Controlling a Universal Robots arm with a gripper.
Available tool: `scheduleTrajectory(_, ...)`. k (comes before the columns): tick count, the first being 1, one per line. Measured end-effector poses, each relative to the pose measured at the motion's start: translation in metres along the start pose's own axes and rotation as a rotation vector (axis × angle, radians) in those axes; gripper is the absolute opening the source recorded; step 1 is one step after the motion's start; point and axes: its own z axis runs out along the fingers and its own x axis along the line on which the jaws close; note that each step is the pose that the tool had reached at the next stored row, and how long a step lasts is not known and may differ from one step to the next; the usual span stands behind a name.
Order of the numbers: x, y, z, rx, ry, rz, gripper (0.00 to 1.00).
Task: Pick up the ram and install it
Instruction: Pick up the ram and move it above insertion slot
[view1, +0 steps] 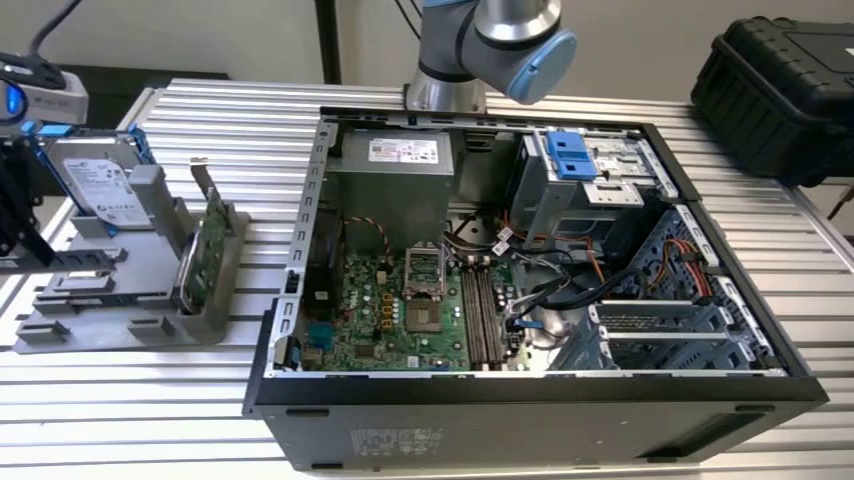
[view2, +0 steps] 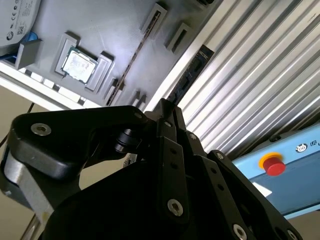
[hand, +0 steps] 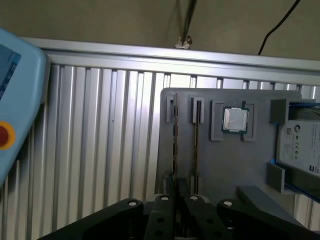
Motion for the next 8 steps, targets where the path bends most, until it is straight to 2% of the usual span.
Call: scheduleTrajectory(8,0.0000,0.0000,-0.0029,0.0001,0.0000,0.000,0.00)
